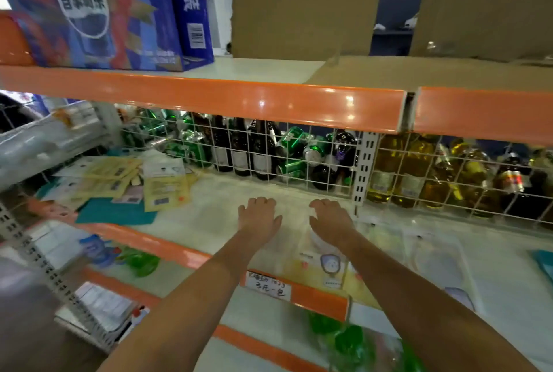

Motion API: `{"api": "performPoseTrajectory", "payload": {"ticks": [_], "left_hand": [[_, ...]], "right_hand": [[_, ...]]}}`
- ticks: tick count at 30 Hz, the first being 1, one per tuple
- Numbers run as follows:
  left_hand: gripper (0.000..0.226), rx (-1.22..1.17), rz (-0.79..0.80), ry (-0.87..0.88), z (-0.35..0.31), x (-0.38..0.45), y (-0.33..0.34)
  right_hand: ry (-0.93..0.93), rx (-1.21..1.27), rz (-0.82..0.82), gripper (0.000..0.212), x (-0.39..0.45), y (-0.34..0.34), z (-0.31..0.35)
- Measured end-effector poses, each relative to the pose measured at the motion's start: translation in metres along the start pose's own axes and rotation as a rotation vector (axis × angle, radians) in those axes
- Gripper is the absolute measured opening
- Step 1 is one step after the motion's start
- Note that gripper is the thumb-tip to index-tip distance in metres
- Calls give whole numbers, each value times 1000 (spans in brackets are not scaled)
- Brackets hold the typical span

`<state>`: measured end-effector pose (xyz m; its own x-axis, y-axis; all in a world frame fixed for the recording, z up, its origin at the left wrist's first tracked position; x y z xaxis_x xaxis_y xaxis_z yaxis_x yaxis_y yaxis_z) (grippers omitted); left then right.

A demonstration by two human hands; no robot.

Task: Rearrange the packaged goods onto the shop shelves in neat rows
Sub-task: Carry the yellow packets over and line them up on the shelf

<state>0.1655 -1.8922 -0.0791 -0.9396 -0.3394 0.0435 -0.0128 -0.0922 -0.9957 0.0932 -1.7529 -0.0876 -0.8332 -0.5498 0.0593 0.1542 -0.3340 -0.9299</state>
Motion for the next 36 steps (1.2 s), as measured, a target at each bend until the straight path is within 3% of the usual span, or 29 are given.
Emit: {"api": "performPoseTrajectory", "payload": {"ticks": [18, 23, 36], "left_hand": [[48, -6, 73, -394, 313, -80, 28], [47, -24, 128, -441, 361, -88, 44], [39, -11, -96, -407, 429, -5, 45]], "right_hand": [[-255, 1, 193, 42, 61, 130, 285], [-190, 7, 222, 41, 84, 156, 322], [4, 232, 173, 61, 200, 184, 379]]}}
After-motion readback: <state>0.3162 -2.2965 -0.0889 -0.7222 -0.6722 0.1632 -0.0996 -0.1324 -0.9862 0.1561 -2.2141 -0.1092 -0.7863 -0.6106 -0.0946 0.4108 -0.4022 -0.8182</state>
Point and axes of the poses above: each hand's wrist, its own x-axis towards the middle knuckle, its own y-axis out of the palm, z = x × y, the point moved 6 cm from there along x, towards the middle knuckle, and after that the axes turned 8 degrees about x, right-handed, at the moved point
